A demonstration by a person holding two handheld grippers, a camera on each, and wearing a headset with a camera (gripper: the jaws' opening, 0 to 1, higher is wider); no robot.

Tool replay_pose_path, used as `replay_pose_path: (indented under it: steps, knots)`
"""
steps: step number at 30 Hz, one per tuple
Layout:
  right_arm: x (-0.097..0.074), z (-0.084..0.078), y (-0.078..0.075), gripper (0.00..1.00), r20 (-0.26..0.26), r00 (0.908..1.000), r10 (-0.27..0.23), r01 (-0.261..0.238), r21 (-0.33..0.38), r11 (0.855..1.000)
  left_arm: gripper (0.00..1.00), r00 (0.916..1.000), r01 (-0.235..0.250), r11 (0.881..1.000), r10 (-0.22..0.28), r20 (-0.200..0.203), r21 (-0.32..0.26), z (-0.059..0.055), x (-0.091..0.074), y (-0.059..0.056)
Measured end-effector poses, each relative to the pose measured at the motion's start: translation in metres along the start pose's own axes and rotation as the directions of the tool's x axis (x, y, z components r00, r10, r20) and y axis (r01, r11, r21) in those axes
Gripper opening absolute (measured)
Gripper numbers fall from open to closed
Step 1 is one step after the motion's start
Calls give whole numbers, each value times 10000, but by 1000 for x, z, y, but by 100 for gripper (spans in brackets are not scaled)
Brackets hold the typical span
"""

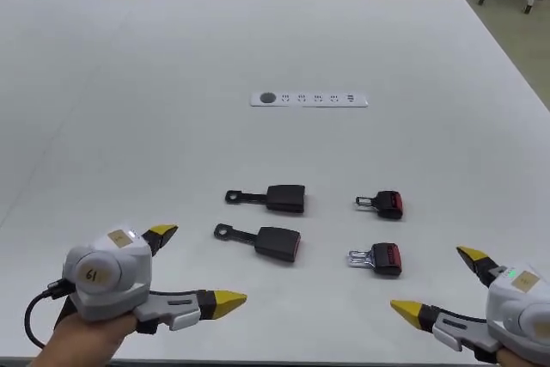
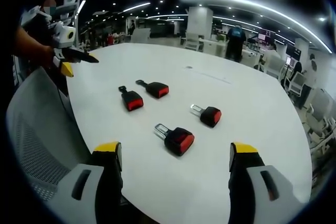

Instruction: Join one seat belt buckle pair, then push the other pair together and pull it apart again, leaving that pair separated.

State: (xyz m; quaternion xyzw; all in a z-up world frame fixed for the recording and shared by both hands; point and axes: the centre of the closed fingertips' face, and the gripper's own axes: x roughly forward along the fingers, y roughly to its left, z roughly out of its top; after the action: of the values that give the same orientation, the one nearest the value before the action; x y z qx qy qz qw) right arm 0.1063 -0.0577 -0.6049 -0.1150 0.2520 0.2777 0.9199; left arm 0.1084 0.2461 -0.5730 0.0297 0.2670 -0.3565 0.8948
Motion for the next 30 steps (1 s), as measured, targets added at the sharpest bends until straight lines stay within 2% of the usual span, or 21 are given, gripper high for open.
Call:
replay_pose_path:
  steps: [10, 18, 30]
  knots:
    - [2, 1, 0, 84, -65, 10000, 58, -59, -61, 10000, 100, 10000, 7, 10000, -7, -26, 10, 1, 4, 4]
    - [6, 1, -8, 84, -181, 9998, 89, -92, -171, 9998, 100, 10000, 57, 10000, -57, -46, -36, -1, 11, 8]
    - [22, 1, -6, 83, -393, 9971, 654, -669, -372, 9971, 100, 9995, 260, 9997, -260, -195, -6, 3, 27, 8]
